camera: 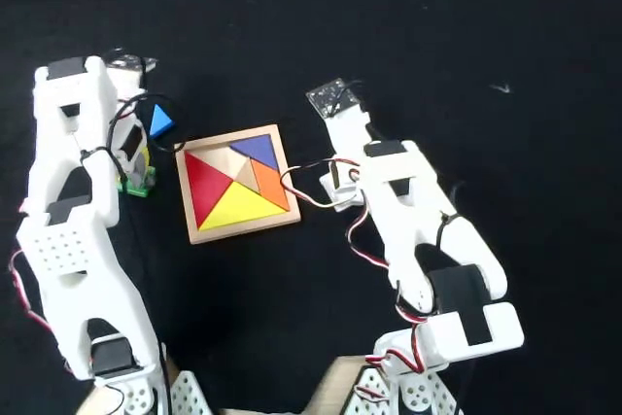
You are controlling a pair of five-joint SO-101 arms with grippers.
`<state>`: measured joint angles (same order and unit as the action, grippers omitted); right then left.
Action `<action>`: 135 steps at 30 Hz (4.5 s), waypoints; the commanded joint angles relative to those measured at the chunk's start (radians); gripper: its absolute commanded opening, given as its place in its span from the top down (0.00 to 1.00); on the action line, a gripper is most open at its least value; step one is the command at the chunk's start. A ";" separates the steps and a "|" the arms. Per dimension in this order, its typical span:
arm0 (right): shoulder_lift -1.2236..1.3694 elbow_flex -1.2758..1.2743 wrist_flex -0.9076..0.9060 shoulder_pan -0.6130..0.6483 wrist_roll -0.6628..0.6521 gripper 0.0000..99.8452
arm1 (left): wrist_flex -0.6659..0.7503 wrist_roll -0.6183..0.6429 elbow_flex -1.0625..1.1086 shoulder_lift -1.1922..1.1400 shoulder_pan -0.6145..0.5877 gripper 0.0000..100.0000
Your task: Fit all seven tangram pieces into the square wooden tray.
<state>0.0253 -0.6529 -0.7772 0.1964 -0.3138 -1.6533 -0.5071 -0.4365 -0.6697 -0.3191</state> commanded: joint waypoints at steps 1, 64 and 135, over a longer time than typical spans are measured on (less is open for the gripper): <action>-0.004 0.050 0.017 0.018 -0.009 0.99 | -0.031 0.000 -0.061 0.012 0.047 0.91; -0.005 0.051 0.015 0.014 -0.043 0.99 | -0.107 0.143 0.007 0.330 0.266 0.97; 0.002 0.050 0.025 -0.008 -0.044 0.99 | 0.115 0.285 -0.220 -0.104 0.496 0.97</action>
<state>0.0269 -0.6529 -0.7679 0.1979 -0.3552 -1.5443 -0.2217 -0.5869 -0.7695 0.1933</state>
